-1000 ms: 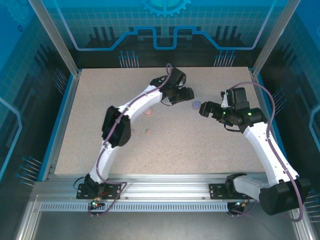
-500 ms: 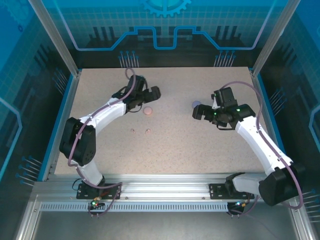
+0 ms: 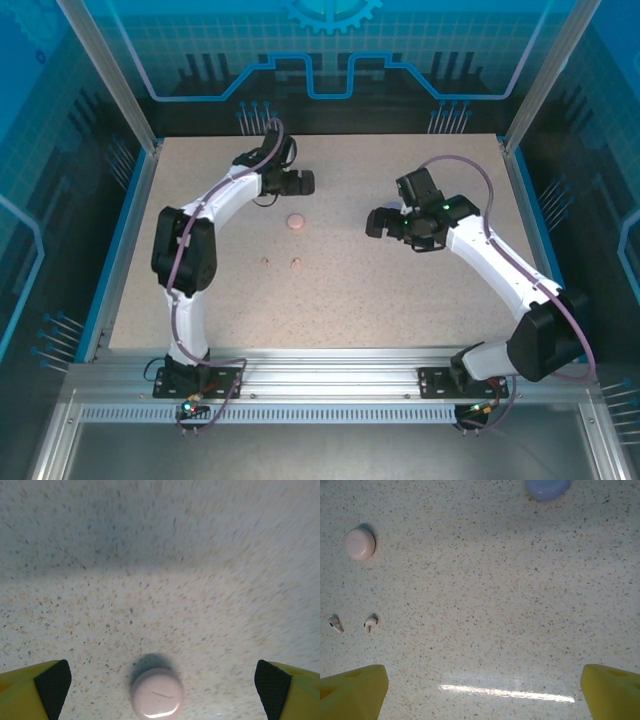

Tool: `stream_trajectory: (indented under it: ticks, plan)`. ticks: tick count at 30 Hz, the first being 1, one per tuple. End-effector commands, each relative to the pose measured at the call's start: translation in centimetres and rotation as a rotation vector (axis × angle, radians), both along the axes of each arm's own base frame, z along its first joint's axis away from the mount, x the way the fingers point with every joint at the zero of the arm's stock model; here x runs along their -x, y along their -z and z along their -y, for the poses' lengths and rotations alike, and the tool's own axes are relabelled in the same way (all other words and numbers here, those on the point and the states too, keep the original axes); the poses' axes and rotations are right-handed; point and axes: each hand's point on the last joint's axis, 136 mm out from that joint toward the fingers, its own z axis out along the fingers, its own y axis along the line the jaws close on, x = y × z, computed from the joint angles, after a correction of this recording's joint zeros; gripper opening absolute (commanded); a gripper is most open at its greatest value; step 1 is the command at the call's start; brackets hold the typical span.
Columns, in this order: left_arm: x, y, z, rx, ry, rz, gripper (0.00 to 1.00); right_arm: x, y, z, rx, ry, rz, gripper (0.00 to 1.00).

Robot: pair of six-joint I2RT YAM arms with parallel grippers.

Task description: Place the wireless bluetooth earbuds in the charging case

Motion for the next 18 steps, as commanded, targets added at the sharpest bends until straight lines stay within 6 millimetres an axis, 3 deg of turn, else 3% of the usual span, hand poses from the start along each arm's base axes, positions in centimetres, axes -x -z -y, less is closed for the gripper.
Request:
stream_trajectory:
  ticks: [1,5,11,18]
  plan:
    - [3.6,3.6,-0.2,-0.175,0.126,-0.193,0.99,-0.8,-1.1,-0.7,0.000,0.011,0.025,1.00]
    - [3.6,4.5,0.3,-0.199,0.147,-0.210,0.98,-1.0,-1.4,-0.9,0.003,0.008,0.032,1.00]
    - [3.6,6.2,0.7,-0.192,0.157,-0.248,0.86,-1.0,-1.6,-0.8,0.007,0.007,0.040,1.00]
    - [3.9,7.8,0.7,-0.195,0.159,-0.285,0.81,-0.9,-1.5,-0.6,0.015,0.007,0.042,1.00]
